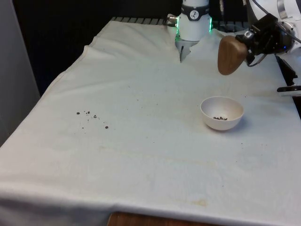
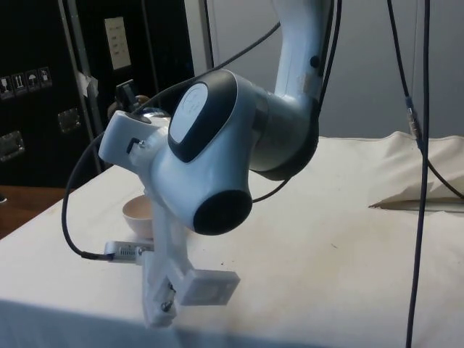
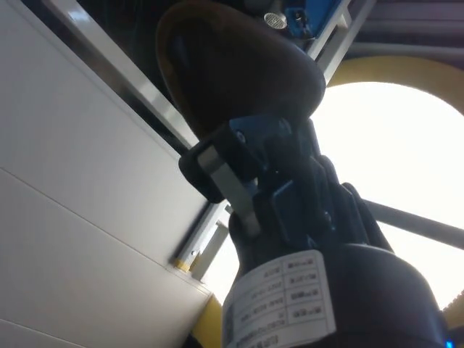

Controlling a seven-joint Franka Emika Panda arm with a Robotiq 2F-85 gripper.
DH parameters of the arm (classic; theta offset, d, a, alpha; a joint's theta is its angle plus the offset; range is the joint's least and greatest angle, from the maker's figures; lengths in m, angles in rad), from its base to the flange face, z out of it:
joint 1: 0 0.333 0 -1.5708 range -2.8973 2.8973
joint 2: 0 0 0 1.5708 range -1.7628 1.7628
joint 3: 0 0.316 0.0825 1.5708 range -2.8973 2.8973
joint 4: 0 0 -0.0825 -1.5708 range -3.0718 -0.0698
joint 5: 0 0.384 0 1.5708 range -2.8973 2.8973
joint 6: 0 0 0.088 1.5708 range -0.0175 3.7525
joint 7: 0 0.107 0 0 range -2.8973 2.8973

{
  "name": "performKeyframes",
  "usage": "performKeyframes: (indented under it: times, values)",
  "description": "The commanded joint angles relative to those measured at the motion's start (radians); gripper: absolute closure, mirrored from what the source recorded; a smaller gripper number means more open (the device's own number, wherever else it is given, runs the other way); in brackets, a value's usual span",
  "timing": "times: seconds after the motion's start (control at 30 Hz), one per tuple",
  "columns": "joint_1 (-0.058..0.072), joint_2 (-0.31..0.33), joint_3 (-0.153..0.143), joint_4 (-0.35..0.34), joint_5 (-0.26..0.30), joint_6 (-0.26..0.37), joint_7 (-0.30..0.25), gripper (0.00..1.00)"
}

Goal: Pour the coffee beans from the cup into the bowl.

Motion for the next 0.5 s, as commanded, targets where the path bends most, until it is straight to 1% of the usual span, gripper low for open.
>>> performKeyframes:
  times: [0.0, 0.2, 0.27, 0.37, 0.4, 0.43, 0.47]
  values:
    - [0.001, 0.001, -0.001, 0.001, -0.003, 0.001, -0.003, 1.00]
    - [0.000, 0.000, 0.000, 0.000, -0.003, 0.002, 0.001, 1.00]
    - [-0.002, -0.001, 0.000, -0.001, -0.002, 0.003, 0.005, 1.00]
    - [-0.009, -0.001, 0.002, -0.002, 0.001, 0.009, 0.017, 1.00]
    - [-0.005, 0.000, 0.000, -0.001, 0.000, 0.000, 0.015, 1.00]
    - [-0.012, -0.001, 0.002, -0.002, 0.003, 0.010, 0.021, 1.00]
    - [-0.014, -0.001, 0.003, -0.001, 0.005, 0.012, 0.025, 1.00]
